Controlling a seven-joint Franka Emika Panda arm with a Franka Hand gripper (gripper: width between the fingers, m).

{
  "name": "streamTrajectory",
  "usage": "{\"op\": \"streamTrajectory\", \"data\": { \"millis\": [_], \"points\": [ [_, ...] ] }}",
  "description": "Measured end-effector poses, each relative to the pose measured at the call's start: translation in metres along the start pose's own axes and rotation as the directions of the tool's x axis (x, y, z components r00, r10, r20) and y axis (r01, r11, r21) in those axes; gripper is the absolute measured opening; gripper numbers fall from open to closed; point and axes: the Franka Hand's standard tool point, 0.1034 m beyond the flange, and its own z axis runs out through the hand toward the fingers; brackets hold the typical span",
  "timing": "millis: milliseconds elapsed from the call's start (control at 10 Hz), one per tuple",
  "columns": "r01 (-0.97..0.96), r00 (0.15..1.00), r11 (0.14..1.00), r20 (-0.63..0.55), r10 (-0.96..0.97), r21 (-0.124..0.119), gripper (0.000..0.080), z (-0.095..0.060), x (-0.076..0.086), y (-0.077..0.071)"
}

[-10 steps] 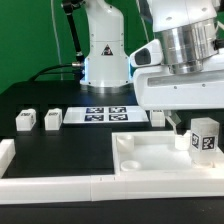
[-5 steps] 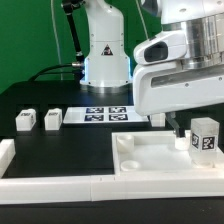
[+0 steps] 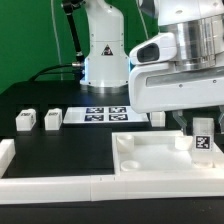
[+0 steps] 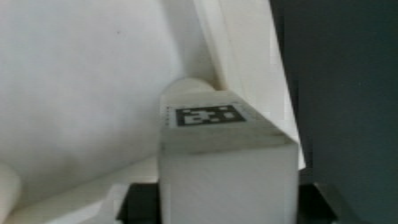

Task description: Assemble square table

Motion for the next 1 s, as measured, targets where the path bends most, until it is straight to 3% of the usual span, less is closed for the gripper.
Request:
{"op": "streamTrajectory", "data": {
  "millis": [200, 500, 600, 800, 900, 1000],
  "points": [
    [-0.257, 0.967, 0.966, -0.003, 0.257, 0.01, 0.0303, 0.0002, 0.0004, 0.0028],
    [-0.72, 0.694, 0.692, 0.057, 0.718, 0.06, 0.0298, 0.002, -0.0028, 0.0085],
    [-0.774, 0.634, 0.63, 0.082, 0.769, 0.069, 0.0298, 0.002, -0.0013, 0.0109],
    [-0.779, 0.627, 0.623, 0.084, 0.775, 0.069, 0.0298, 0.0021, -0.0016, 0.0104],
    [-0.759, 0.651, 0.647, 0.083, 0.755, 0.071, 0.0376, 0.0026, -0.0018, 0.0106],
    [-0.754, 0.657, 0.653, 0.082, 0.75, 0.071, 0.0514, 0.003, -0.0023, 0.0101]
  ]
}}
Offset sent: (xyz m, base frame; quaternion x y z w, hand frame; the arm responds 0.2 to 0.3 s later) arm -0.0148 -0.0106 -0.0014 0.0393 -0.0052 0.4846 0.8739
